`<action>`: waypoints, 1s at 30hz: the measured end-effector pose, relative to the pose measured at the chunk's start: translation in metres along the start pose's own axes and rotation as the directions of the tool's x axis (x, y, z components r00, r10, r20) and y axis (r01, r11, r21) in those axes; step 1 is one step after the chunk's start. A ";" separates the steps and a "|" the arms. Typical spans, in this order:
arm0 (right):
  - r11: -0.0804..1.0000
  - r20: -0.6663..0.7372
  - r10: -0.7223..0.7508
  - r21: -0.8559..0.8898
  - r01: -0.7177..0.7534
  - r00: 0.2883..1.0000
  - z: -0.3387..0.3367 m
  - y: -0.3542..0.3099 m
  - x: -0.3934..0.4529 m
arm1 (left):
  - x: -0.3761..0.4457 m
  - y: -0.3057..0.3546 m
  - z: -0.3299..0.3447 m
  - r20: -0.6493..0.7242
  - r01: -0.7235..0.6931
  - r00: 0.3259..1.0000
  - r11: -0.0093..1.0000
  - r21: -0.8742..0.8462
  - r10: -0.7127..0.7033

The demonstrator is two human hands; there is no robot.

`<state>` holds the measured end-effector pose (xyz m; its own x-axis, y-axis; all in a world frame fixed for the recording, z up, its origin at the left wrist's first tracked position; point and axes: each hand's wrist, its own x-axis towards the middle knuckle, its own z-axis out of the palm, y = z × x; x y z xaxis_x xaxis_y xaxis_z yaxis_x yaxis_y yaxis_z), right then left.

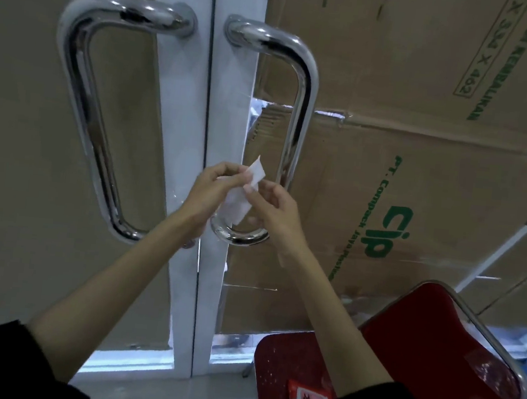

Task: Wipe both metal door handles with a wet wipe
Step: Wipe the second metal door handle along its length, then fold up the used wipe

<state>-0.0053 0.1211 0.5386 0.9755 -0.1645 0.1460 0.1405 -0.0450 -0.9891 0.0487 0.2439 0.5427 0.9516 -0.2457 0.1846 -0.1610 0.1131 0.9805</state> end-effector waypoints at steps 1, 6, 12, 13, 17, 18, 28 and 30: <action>1.000 0.059 0.010 0.017 -0.011 0.998 0.002 -0.002 0.000 | -0.003 0.001 -0.004 -0.003 0.065 0.998 0.997 -0.044 -0.065; 0.998 0.288 0.064 -0.023 -0.059 0.956 0.036 0.008 -0.010 | -0.034 -0.008 -0.047 -0.002 0.411 0.910 0.900 -0.149 -0.416; 0.997 0.432 0.082 -0.033 -0.075 0.898 0.121 0.022 -0.020 | -0.098 -0.003 -0.125 -0.218 0.359 0.886 0.902 -0.238 -0.410; 0.996 0.462 0.090 -0.018 -0.092 0.883 0.135 0.022 -0.022 | -0.110 -0.002 -0.141 -0.253 0.335 0.882 0.906 -0.259 -0.398; 0.988 0.611 0.121 0.004 -0.156 0.782 0.205 0.020 -0.038 | -0.168 0.006 -0.211 -0.406 0.269 0.837 0.923 -0.276 -0.366; 0.983 0.640 0.142 0.001 -0.185 0.755 0.225 0.020 -0.043 | -0.183 0.009 -0.229 -0.447 0.258 0.817 0.924 -0.281 -0.364; 0.899 0.779 0.273 0.003 -0.438 0.565 0.472 0.025 -0.111 | -0.314 0.026 -0.431 -0.737 0.228 0.578 0.936 -0.267 -0.351; 0.845 0.772 0.329 0.016 -0.534 0.544 0.524 0.026 -0.122 | -0.333 0.028 -0.474 -0.767 0.232 0.541 0.938 -0.257 -0.345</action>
<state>-0.0317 0.6567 0.4844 0.7074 0.6564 -0.2623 -0.3996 0.0653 -0.9144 -0.1485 0.7852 0.4765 0.7709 0.5670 -0.2902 0.1375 0.2968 0.9450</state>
